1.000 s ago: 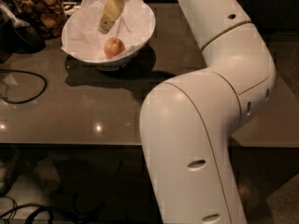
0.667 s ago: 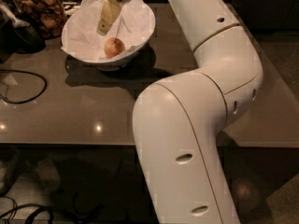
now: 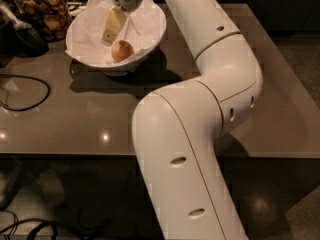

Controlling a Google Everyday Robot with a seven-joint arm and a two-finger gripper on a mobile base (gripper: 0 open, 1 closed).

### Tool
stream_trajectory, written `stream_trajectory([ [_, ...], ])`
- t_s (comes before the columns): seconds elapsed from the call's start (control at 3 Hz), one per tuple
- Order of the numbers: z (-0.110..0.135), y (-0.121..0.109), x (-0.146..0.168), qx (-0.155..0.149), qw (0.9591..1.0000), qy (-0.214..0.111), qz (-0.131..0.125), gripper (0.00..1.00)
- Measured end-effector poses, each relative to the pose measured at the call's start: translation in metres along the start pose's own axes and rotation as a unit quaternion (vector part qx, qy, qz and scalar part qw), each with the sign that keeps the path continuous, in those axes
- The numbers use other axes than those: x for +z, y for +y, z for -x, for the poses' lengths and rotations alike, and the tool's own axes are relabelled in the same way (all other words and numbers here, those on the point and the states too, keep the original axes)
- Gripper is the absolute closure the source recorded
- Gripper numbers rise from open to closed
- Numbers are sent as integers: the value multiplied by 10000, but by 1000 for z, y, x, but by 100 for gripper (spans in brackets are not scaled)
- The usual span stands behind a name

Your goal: Pick apple from white bowl

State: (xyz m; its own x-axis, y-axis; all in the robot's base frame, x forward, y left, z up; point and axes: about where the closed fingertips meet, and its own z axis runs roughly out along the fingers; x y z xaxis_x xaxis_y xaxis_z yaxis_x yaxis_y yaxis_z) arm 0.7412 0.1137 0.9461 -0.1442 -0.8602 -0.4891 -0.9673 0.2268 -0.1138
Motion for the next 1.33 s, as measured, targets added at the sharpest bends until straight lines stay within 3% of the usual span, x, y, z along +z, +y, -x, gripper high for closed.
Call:
stream_trajectory([
  [1.33,-30,-5,54,336,9983,67,471,24],
])
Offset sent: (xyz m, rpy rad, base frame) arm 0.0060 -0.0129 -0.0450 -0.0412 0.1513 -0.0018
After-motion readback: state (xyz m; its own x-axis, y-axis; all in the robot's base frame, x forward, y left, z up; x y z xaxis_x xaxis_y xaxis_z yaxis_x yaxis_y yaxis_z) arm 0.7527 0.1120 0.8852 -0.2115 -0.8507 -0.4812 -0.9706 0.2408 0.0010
